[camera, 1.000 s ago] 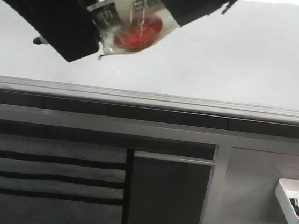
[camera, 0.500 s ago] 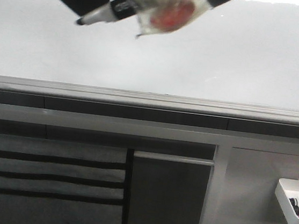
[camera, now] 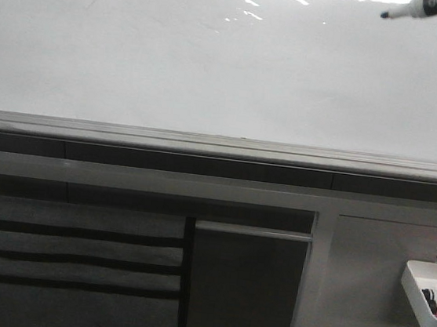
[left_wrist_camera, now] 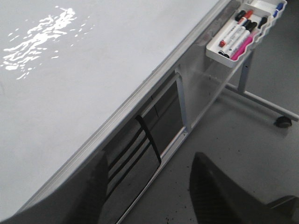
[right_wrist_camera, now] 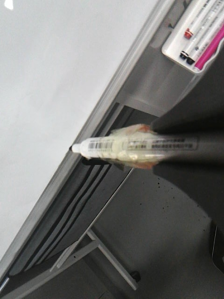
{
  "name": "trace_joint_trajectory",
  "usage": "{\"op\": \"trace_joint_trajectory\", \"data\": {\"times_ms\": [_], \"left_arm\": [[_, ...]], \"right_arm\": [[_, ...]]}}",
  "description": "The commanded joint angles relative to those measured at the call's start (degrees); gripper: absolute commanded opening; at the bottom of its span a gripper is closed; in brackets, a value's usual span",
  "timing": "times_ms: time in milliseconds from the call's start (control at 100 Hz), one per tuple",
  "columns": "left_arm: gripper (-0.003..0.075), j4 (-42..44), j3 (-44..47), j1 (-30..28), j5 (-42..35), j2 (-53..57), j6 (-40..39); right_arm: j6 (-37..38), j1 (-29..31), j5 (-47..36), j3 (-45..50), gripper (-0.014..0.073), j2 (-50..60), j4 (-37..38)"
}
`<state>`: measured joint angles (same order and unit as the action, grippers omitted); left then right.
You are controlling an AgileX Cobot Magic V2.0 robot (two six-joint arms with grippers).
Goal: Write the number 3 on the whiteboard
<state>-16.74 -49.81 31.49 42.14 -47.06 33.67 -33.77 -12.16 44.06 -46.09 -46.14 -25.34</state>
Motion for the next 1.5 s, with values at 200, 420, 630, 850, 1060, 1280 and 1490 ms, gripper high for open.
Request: {"op": "trace_joint_trajectory", "data": {"times_ms": [200, 420, 630, 850, 1060, 1280, 1490], "left_arm": [[0.0367, -3.3, 5.4, -0.7, -11.0, 4.4, -1.2], [0.0367, -3.3, 5.4, -0.7, -10.9, 4.3, -1.2], [0.0367, -3.3, 5.4, -0.7, -11.0, 4.3, -1.2], [0.0367, -3.3, 5.4, -0.7, -11.0, 4.3, -1.2], [0.0368, -3.3, 5.4, -0.7, -11.1, 4.3, -1.2], [0.0367, -3.3, 5.4, -0.7, -11.2, 4.3, -1.2], [0.0367, -3.3, 5.4, -0.7, -11.3, 4.3, -1.2]], "right_arm": [[0.4, 0.6, -4.5, -0.1, -0.0039, -1.3, -9.1], [0.4, 0.6, 3.8, -11.6, -0.0039, -13.0, -9.9], [0.5, -2.0, 5.2, -22.2, -0.0039, -23.5, -10.3], [12.3, -8.8, -3.1, -27.6, -0.0039, -30.0, 4.7], [12.3, -8.7, -5.3, -30.4, -0.0039, -35.0, 4.6], [12.2, -8.2, -9.9, -30.6, -0.0039, -38.1, 5.9], [12.3, -2.9, -6.1, -30.6, -0.0039, -37.3, 6.9]]}}
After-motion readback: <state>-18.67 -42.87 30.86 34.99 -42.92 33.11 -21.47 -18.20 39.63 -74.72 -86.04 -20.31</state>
